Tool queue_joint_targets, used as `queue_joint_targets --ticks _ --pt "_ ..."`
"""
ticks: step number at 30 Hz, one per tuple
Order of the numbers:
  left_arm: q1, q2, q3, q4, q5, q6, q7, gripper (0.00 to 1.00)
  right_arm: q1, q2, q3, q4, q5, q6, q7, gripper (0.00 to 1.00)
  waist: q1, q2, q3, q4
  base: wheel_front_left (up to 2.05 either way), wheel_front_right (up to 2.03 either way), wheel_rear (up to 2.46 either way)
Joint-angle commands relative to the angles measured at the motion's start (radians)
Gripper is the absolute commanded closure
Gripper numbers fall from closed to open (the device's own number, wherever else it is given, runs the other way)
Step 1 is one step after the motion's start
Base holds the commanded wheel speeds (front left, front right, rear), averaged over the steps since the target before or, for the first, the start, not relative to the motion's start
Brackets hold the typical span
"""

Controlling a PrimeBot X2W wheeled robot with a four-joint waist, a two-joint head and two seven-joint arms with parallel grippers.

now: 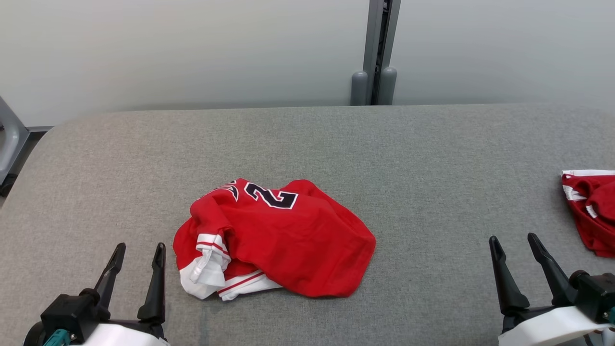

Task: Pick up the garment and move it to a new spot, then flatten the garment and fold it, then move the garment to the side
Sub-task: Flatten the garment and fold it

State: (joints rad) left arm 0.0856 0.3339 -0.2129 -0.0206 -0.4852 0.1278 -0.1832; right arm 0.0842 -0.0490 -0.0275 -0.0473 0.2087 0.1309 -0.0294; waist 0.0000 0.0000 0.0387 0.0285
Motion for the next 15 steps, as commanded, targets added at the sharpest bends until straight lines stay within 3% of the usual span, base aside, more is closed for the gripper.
queue_joint_targets --ticks 1,15 --pt "0.01 0.005 0.002 -0.004 -0.006 0.004 0.003 0.0 0.005 -0.005 -0.004 -0.003 -0.009 0.0 0.003 0.0 0.0 0.0 0.0 0.003 0.0 0.0 0.0" --pt "-0.023 0.002 -0.013 -0.004 -0.009 0.001 0.009 0.0 -0.003 -0.01 -0.003 -0.019 -0.031 0.0 0.016 0.0 0.0 0.0 0.018 0.031 0.0 0.0 0.0"
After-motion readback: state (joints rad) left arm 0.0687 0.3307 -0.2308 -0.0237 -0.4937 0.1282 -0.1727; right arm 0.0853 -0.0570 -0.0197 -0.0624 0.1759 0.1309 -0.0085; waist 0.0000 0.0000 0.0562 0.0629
